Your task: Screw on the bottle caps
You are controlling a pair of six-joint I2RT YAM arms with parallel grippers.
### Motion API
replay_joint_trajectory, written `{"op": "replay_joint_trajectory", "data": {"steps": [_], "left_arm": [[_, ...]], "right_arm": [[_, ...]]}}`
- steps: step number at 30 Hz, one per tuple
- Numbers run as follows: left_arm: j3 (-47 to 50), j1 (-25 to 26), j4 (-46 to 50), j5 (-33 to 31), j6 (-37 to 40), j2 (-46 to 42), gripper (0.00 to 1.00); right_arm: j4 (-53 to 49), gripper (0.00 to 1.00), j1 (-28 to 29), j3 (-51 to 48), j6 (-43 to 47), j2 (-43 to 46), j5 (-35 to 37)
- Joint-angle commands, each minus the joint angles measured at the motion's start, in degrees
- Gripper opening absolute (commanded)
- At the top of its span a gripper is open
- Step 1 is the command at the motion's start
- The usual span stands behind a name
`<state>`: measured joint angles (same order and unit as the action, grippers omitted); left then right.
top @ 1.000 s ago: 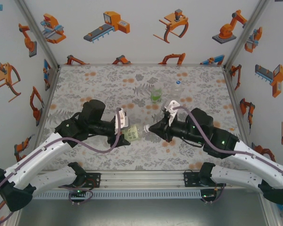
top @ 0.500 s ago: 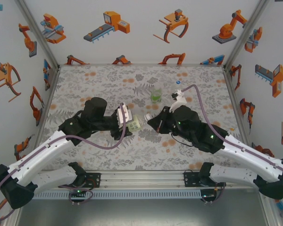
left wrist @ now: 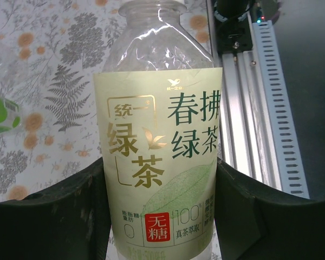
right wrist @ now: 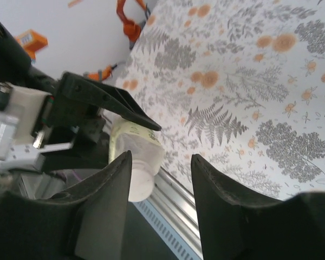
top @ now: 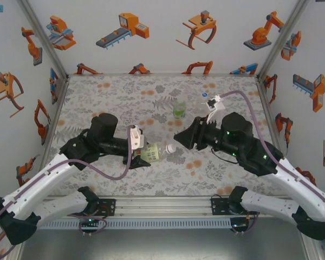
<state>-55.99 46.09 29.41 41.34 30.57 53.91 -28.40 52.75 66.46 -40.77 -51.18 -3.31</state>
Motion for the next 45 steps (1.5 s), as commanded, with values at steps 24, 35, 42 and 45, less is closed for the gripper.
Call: {"op": "replay_joint_trajectory", "data": {"steps": [24,35,42,45], "left_arm": [[0.5,-1.3,-1.1,-7.0,-1.1,-2.3,0.00],[0.9,-1.4,0.5,-5.2,0.7,-2.0,0.00],[1.0,-1.4,0.4,-6.1,1.5,-1.7,0.00],[1.0,-1.1,0.3,-8.6,2.9,-1.1,0.00]], "right_arm": [[2.3,0.33,-1.6,0.2,-9.0,-6.2,-14.9],[4.5,0.33,-1.6,-0.5,-11.3,-7.0,-14.4],[4.5,0.09,-1.6,-1.3,-14.2,-7.3,-14.3],[4.7,0.00,-1.6,-1.8,-18.0,-7.9,-13.7]]}}
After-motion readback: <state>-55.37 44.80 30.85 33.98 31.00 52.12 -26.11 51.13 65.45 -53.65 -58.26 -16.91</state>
